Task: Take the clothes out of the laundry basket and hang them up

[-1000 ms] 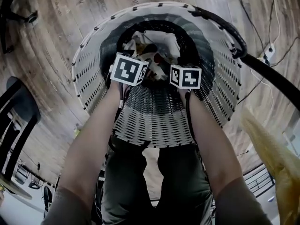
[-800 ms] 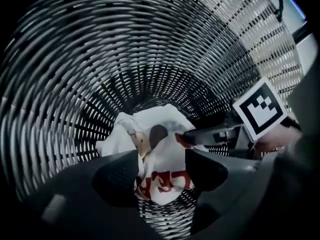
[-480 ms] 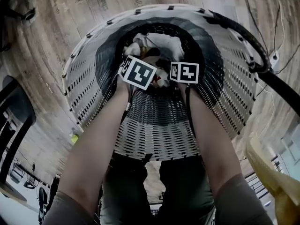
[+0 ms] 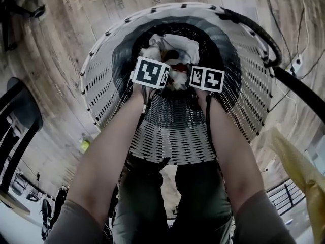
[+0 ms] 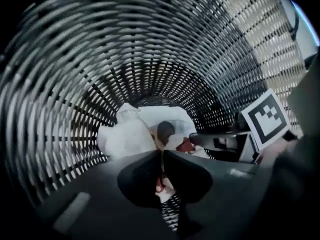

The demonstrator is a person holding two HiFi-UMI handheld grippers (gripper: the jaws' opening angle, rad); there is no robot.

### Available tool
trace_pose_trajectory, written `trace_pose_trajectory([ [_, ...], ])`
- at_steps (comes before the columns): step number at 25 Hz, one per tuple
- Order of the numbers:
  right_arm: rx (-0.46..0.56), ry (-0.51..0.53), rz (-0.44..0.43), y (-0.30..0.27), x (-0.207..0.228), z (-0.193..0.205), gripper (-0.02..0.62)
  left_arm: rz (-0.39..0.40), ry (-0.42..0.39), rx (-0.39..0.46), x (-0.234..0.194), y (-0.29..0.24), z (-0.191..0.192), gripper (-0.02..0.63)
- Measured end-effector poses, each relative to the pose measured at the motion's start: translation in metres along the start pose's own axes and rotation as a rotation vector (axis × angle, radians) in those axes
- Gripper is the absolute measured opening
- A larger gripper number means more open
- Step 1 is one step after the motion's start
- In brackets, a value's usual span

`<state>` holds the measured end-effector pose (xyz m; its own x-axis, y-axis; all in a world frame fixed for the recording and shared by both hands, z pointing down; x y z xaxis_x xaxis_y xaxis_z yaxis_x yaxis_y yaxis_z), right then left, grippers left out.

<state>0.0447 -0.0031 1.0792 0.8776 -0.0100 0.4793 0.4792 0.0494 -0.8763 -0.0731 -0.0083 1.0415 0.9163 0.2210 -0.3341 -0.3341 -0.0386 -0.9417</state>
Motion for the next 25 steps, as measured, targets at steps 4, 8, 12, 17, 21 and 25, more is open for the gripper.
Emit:
trace_pose_trajectory([
  [4, 0.066, -0.002, -0.027, 0.032, -0.023, -0.007, 0.058, -0.006, -0.007, 0.021, 0.003, 0.029, 0.000, 0.018],
  [8, 0.172, -0.010, -0.074, 0.073, -0.052, -0.023, 0.055, -0.005, -0.004, 0.043, 0.011, 0.064, -0.001, 0.015],
  [12, 0.235, 0.004, -0.109, 0.122, -0.086, -0.031, 0.055, 0.000, -0.013, 0.080, 0.022, 0.109, -0.003, 0.014],
  [17, 0.273, 0.046, -0.149, 0.182, -0.124, -0.029, 0.055, 0.005, -0.010, 0.139, 0.041, 0.171, -0.010, 0.012],
  [21, 0.339, 0.064, -0.182, 0.236, -0.152, -0.031, 0.055, 0.013, -0.019, 0.206, 0.058, 0.229, -0.018, 0.012],
  [25, 0.345, 0.138, -0.166, 0.294, -0.188, -0.033, 0.055, 0.040, -0.015, 0.271, 0.076, 0.288, -0.027, 0.012],
])
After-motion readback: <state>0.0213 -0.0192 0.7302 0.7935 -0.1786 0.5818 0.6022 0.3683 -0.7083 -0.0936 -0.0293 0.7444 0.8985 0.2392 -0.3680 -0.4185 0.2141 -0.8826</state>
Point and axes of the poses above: the fingertips, and each gripper's own axes: y backward along the fingers, x to its right, z out of its underside, the point moved 1 cm from there along y, backward along the fingers, and after that the axes turned 8 degrees about -z, right-handed, at the moved point
